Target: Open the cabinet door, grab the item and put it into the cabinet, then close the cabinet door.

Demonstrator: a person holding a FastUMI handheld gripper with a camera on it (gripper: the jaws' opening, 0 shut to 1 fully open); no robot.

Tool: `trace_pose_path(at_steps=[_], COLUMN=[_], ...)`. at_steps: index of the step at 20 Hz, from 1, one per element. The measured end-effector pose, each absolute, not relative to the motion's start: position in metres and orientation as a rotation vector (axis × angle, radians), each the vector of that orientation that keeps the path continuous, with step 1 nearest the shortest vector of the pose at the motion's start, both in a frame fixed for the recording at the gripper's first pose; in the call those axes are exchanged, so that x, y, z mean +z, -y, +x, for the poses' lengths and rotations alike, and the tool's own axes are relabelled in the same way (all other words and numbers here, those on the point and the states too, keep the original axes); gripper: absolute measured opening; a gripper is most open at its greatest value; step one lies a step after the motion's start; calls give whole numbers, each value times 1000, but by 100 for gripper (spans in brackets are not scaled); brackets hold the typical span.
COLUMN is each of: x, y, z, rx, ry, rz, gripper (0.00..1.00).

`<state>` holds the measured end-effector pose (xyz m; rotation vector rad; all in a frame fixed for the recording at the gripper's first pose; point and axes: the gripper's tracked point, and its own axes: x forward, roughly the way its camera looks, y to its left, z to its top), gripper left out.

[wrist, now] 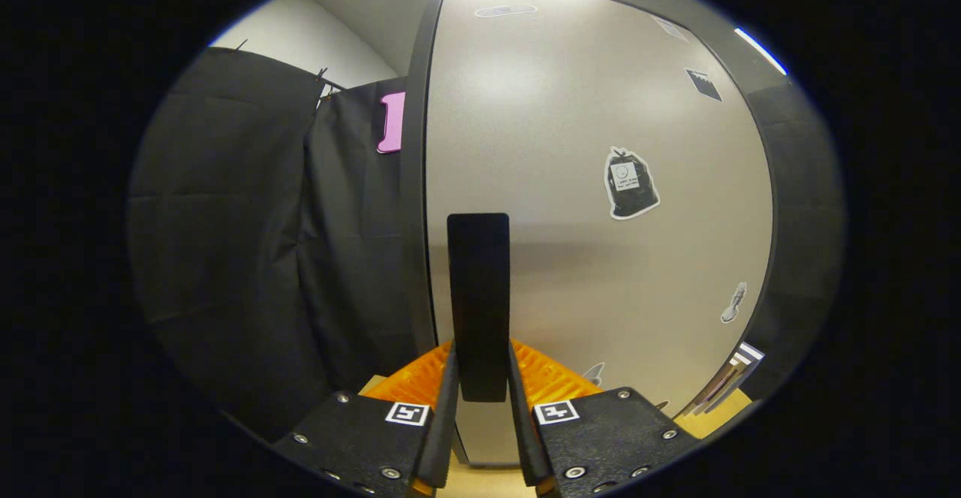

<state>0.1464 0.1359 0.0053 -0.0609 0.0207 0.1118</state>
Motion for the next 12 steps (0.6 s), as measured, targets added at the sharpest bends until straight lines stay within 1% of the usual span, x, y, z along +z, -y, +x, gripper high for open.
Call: trace_pose_path(at_steps=[4,7,9,12], x=[3,3,3,5], y=[-136,-135,-136,-134], z=[146,141,135,124], rx=[140,164,190,235], ry=[-32,-40,-48,-62], rz=[-74,-85,-65,-64], gripper=[32,31,29,29])
